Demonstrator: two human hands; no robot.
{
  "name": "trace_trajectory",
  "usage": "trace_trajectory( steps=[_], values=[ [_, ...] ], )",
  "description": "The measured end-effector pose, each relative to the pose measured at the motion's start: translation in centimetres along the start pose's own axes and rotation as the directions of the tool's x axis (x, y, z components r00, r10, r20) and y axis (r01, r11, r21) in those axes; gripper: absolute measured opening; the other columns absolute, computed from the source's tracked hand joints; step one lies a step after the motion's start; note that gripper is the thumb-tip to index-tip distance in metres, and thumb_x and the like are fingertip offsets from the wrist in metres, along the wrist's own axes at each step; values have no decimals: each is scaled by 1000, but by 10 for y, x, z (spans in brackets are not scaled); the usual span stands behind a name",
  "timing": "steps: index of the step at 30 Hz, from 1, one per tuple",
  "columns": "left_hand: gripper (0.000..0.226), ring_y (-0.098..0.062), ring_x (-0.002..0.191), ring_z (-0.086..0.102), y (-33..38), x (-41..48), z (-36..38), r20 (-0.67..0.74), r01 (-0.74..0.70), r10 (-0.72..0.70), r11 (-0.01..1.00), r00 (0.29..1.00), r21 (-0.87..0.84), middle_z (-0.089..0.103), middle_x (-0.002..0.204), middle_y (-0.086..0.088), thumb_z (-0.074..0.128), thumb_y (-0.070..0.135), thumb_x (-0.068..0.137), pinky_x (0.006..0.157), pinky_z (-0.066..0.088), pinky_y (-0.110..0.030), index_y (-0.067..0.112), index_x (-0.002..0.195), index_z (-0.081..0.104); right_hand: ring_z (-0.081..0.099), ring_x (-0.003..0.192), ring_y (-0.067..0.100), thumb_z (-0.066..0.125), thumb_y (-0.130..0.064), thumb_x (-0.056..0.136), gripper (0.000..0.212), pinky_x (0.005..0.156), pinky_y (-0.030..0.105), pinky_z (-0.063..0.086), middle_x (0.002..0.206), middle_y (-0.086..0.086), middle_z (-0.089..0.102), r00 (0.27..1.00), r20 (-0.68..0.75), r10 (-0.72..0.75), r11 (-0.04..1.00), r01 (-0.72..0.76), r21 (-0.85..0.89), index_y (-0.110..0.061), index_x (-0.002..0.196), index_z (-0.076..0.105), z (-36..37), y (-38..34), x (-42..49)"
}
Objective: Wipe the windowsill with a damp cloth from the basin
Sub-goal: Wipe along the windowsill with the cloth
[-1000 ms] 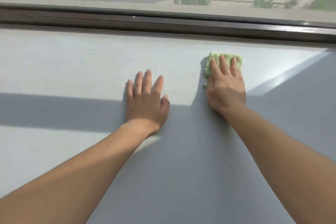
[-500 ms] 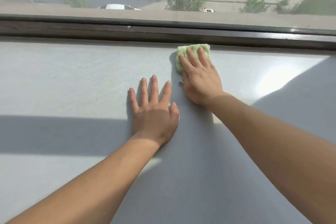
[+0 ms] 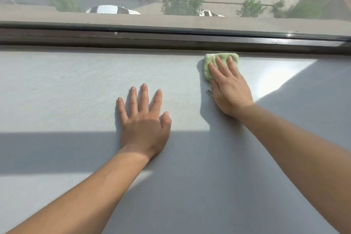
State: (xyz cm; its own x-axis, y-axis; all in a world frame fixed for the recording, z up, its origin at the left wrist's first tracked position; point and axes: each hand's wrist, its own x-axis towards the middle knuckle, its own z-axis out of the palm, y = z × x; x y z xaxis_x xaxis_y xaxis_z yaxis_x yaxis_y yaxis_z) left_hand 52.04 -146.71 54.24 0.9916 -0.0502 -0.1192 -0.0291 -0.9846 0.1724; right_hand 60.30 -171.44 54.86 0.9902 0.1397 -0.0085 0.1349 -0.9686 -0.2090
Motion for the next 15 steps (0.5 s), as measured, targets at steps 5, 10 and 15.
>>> trace_trajectory(
  steps=[5,10,15],
  values=[
    [66,-26,151,-17,2,0,2,-7,9,-9,1000,1000,16,-10,167,-4,11,50,93,119,-11,-56,35,157,2,3,152,33,43,-30,100,58,122,44,10,164,4,16,976,-22,218,976,-218,17,-21,154,24,-14,53,2],
    [67,-25,151,-17,4,2,2,4,16,-16,999,1000,46,-11,167,-2,9,51,92,119,-11,-55,36,157,1,5,152,30,31,-41,99,57,122,42,13,164,0,18,999,-51,9,999,-8,36,-26,154,28,1,-9,-42],
    [65,-24,152,-15,11,-3,-3,26,59,-60,997,998,51,-9,167,-4,14,50,98,117,-15,-56,29,158,4,10,151,32,36,-37,97,58,122,44,15,163,2,23,995,24,-99,995,99,-21,-21,153,32,-13,59,-52]
  ],
)
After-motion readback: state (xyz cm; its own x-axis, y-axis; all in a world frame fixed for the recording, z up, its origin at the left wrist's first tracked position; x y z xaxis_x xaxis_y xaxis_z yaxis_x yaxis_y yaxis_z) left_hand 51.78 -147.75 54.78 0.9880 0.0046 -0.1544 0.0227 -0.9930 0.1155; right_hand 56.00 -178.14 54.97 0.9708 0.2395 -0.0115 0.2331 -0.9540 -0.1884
